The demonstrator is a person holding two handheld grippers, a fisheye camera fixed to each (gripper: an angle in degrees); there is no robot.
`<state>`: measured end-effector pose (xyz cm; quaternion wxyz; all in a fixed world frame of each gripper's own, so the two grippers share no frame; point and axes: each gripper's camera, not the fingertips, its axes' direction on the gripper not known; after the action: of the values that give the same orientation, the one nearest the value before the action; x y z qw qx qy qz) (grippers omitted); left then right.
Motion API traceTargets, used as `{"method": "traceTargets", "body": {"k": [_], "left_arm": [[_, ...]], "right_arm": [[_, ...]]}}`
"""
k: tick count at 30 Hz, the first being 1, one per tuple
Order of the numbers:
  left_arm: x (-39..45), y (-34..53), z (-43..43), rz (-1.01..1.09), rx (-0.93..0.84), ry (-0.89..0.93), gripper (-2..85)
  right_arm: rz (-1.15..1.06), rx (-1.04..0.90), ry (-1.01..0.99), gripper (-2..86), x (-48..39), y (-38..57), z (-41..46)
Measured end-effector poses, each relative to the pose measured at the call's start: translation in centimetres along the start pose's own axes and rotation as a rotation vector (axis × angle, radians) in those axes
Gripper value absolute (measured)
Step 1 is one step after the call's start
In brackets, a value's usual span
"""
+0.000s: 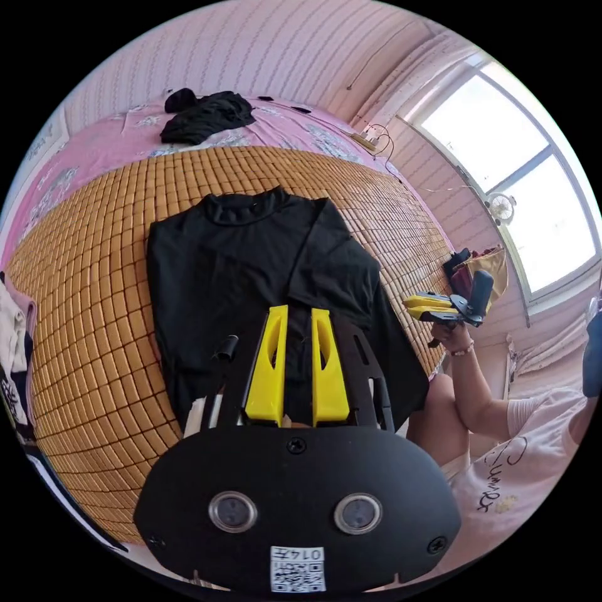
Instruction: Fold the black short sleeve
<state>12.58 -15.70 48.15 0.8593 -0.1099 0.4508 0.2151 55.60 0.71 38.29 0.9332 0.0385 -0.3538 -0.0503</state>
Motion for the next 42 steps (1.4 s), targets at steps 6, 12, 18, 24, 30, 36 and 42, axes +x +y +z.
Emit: {"method": "traceTargets", "body": {"k": [6, 12, 18, 24, 30, 36, 42], "left_arm": [[-9.0, 4.3, -4.2, -0.12, 0.11, -0.044, 6.3], [-15.4, 3.3, -5.8, -0.148, 0.166, -0.098, 6.5], [-19.5, 0.4, -4.9, -0.176, 0.166, -0.079, 9.6], [-22.4, -1.9, -3.6, -0.197, 0.102, -0.1, 3.9], [-25.5, -1.8, -6.8, -0.277, 0.18, -0.023, -0.8], [-25.0, -1.3, -12.6, -0.215, 0.32, -0.108, -1.0], [-23.4, 1.6, -17.3, -0.124, 0.333, -0.052, -1.0]], "right_arm": [[0.101, 0.058, 0.088, 8.6, 0.6, -5.0, 1.0], [0.157, -0.001, 0.363, 10.1, 2.6, -13.8, 4.9], [0.293, -0.127, 0.435, 11.3, 6.2, -19.3, 10.6], [0.306, -0.16, 0.336, 2.3, 6.7, -21.7, 12.9], [0.251, -0.106, 0.372, 0.8, 5.8, -24.8, 12.2], [0.188, 0.01, 0.369, 0.6, 3.9, -27.0, 9.8], [0.173, 0.026, 0.275, 0.6, 2.1, -25.5, 6.4]]}}
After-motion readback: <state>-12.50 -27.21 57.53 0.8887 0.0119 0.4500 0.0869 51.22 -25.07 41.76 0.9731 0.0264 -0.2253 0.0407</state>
